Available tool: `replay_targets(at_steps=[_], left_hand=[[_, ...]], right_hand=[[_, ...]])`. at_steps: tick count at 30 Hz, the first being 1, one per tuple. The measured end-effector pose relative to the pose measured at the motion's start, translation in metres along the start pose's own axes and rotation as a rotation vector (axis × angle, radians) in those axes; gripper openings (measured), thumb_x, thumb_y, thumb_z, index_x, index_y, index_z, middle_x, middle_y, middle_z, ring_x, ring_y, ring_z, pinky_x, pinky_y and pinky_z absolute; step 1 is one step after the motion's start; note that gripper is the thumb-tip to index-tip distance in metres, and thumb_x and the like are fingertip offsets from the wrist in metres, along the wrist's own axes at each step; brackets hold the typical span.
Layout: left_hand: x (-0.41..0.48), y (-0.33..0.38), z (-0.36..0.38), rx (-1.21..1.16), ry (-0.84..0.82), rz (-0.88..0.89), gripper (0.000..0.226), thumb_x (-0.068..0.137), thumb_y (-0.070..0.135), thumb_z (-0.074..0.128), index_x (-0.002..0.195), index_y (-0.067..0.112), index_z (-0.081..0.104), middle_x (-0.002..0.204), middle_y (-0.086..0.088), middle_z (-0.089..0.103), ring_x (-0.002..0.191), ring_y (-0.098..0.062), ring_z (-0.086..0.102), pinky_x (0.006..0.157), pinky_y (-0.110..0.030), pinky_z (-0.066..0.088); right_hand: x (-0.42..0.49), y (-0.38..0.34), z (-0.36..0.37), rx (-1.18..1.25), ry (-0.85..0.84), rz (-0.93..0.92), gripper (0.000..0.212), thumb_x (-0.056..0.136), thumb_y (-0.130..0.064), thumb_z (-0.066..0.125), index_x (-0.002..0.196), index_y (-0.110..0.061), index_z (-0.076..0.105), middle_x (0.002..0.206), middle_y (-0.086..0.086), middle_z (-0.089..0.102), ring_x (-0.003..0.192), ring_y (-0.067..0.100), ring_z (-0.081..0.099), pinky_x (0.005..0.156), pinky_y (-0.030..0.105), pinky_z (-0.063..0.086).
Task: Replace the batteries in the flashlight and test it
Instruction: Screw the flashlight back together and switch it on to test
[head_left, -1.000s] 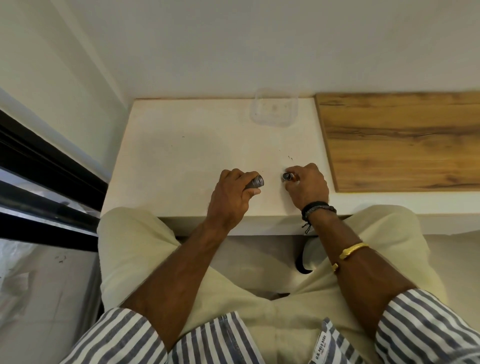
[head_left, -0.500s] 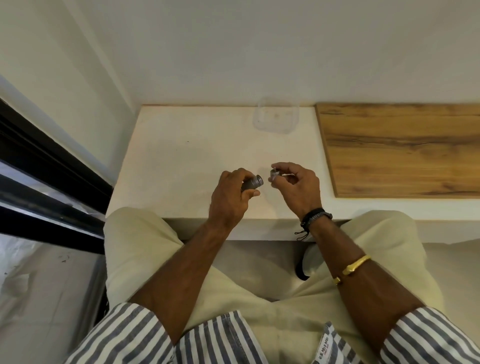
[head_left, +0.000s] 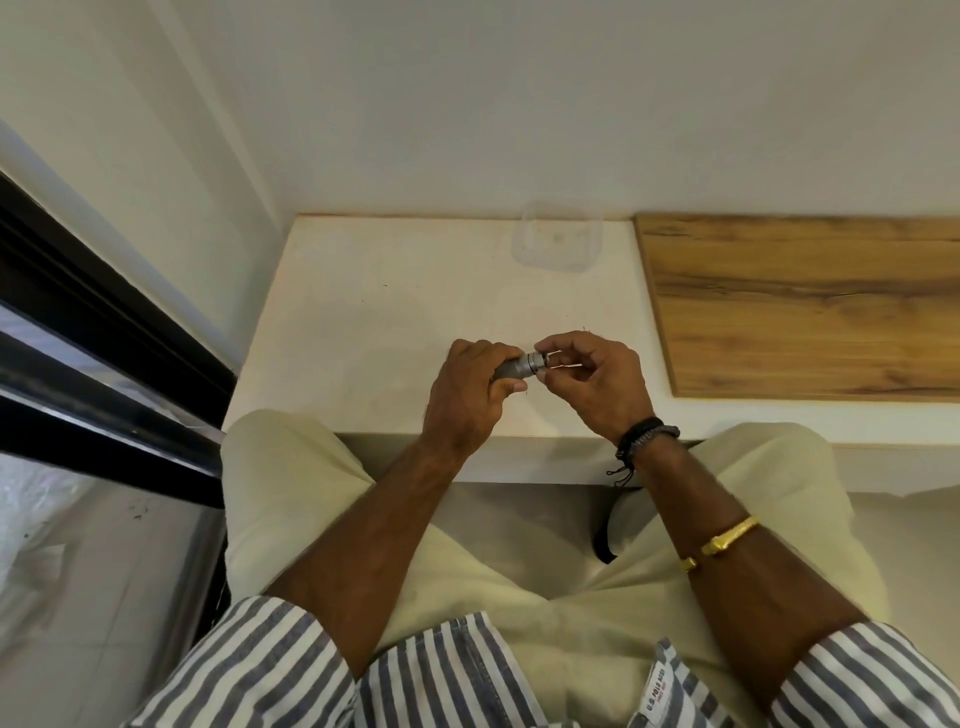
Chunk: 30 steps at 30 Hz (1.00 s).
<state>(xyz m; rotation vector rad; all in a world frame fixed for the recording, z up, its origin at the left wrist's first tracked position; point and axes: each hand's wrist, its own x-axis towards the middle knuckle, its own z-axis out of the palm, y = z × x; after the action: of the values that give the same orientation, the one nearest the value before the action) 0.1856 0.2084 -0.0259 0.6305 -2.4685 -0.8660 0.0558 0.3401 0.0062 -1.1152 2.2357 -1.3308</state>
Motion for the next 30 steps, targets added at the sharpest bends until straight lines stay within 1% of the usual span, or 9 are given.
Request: replay_targets(at_steps=[4,7,12,15,18,21,24,27,30], left_hand=[[0.0008,-0.0024,0.0010,-0.001,-0.025,0.003,0.030,0.090,0.025,0.070,0.118,0.014,0.066,0.107,-0.003,0.070,0.098,-0.020,0.052,0.081,-0.034,0.048],[0.0011,-0.0037,0.0013,-0.004,-0.032,0.002,0.030,0.090,0.025,0.071,0.118,0.014,0.067,0.106,-0.002,0.070,0.098,-0.019,0.052,0.081,-0.032,0.047],[0.0017,-0.0050,0.0004,0.005,-0.018,0.022,0.027,0.089,0.025,0.070,0.115,0.017,0.067,0.103,0.001,0.070,0.097,-0.018,0.051,0.077,-0.030,0.046],[0.0011,-0.0044,0.0000,-0.001,-0.016,0.024,0.027,0.090,0.023,0.070,0.115,0.014,0.067,0.104,-0.002,0.071,0.097,-0.019,0.052,0.078,-0.030,0.046],[0.0021,-0.0037,-0.0016,-0.006,-0.032,0.039,0.025,0.092,0.020,0.068,0.116,0.012,0.067,0.105,-0.004,0.071,0.097,-0.020,0.052,0.079,-0.029,0.044],[0.0021,-0.0023,-0.0017,-0.016,-0.070,0.037,0.026,0.096,0.018,0.063,0.119,0.008,0.067,0.108,-0.008,0.071,0.097,-0.021,0.053,0.081,-0.025,0.039],[0.0020,-0.0009,-0.0014,-0.022,-0.086,0.025,0.028,0.098,0.018,0.059,0.122,0.006,0.066,0.109,-0.009,0.072,0.097,-0.020,0.052,0.081,-0.024,0.038],[0.0029,-0.0012,-0.0043,-0.017,-0.081,0.043,0.026,0.097,0.018,0.062,0.120,0.008,0.067,0.107,-0.007,0.072,0.097,-0.020,0.052,0.081,-0.026,0.040],[0.0022,0.0000,-0.0046,-0.018,-0.092,0.074,0.027,0.095,0.020,0.064,0.119,0.009,0.067,0.106,-0.007,0.072,0.097,-0.021,0.054,0.083,-0.032,0.044]], right_hand=[[0.0009,0.0032,0.0006,-0.042,-0.022,-0.043,0.026,0.084,-0.005,0.077,0.108,-0.017,0.077,0.098,-0.005,0.074,0.092,0.013,0.070,0.085,0.021,0.056],[0.0020,0.0044,0.0004,-0.050,-0.032,-0.049,0.026,0.085,-0.009,0.078,0.109,-0.018,0.076,0.097,-0.006,0.074,0.090,0.012,0.070,0.084,0.018,0.055],[0.0014,0.0055,0.0008,-0.061,-0.043,-0.038,0.026,0.088,-0.017,0.076,0.114,-0.020,0.075,0.094,-0.009,0.074,0.078,0.005,0.070,0.077,0.008,0.052],[0.0009,0.0044,0.0026,-0.116,-0.049,-0.102,0.027,0.090,-0.018,0.075,0.117,-0.019,0.074,0.101,-0.010,0.069,0.081,-0.001,0.064,0.076,0.002,0.047],[0.0010,0.0038,0.0014,-0.124,-0.045,-0.136,0.025,0.090,-0.016,0.075,0.115,-0.016,0.074,0.104,-0.003,0.072,0.084,0.004,0.064,0.079,0.007,0.049],[0.0008,0.0034,-0.0003,-0.124,-0.033,-0.192,0.022,0.089,-0.009,0.074,0.111,-0.013,0.075,0.105,0.001,0.073,0.090,0.012,0.066,0.083,0.018,0.055],[-0.0002,0.0025,-0.0003,-0.123,-0.020,-0.240,0.022,0.089,-0.005,0.073,0.110,-0.011,0.075,0.105,0.004,0.074,0.094,0.016,0.068,0.086,0.023,0.057],[0.0001,0.0032,0.0002,-0.124,-0.032,-0.173,0.023,0.092,-0.023,0.072,0.113,-0.013,0.074,0.100,0.001,0.074,0.085,0.012,0.069,0.081,0.023,0.059],[0.0001,0.0027,0.0021,-0.123,-0.058,-0.034,0.031,0.095,-0.044,0.063,0.100,-0.015,0.073,0.076,-0.005,0.072,0.061,0.006,0.069,0.066,0.024,0.061]])
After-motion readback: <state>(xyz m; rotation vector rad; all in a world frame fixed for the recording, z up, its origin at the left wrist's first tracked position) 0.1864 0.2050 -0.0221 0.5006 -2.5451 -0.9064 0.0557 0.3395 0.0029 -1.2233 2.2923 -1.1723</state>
